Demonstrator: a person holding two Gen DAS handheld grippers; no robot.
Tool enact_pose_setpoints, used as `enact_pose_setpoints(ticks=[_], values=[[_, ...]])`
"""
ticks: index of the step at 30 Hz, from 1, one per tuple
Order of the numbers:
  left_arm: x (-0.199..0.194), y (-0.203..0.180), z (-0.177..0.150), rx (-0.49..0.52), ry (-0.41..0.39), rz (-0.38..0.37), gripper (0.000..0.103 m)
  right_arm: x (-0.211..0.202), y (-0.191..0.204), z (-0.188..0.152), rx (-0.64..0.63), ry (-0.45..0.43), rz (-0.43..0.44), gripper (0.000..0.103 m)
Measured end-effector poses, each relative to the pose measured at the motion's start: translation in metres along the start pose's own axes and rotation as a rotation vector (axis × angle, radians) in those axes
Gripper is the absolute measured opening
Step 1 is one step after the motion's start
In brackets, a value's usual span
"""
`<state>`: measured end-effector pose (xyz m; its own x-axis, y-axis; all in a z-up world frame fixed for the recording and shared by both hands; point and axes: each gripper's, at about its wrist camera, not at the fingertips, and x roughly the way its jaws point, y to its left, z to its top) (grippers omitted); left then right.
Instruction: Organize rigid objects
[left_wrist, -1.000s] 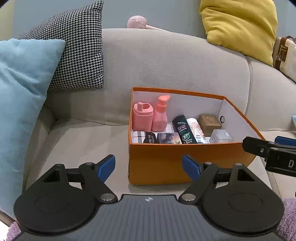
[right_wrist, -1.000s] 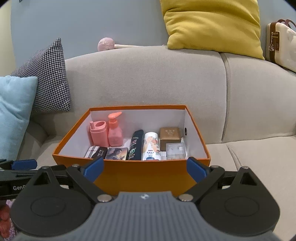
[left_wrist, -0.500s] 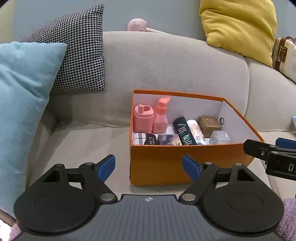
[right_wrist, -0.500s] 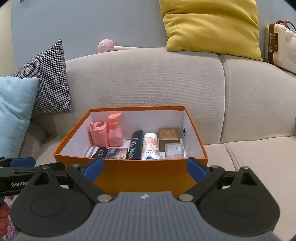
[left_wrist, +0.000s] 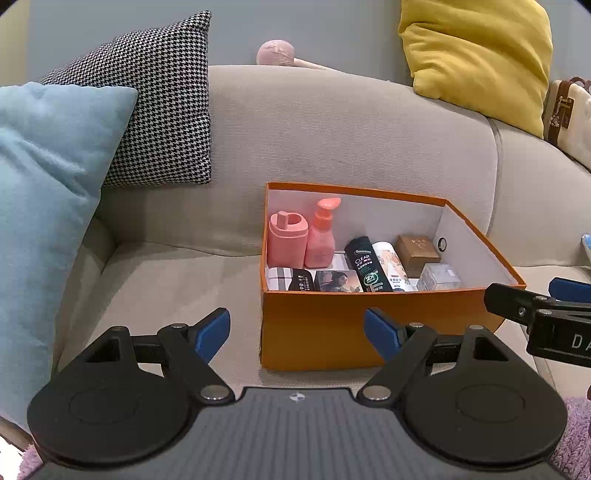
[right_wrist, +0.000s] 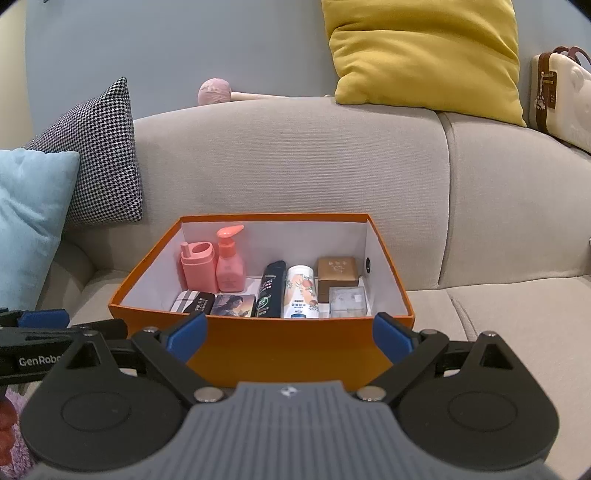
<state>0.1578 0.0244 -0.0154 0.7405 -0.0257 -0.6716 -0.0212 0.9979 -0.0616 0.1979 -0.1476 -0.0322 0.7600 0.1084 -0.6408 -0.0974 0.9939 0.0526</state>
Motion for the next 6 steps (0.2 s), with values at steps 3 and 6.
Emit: enact_pose_setpoints(ticks=[3, 6], values=[[-0.0007, 0.0006, -0.0008, -0.005, -0.001, -0.001, 0.096, -0.0006, 0.0004, -0.0006, 0.001, 0.000, -0.001, 0.096], [-0.0011, 0.0015, -0.0008, -0.008, 0.000, -0.002, 0.096, -0.0011, 0.0010, -0.0007, 0.001, 0.002, -0.003, 0.096]])
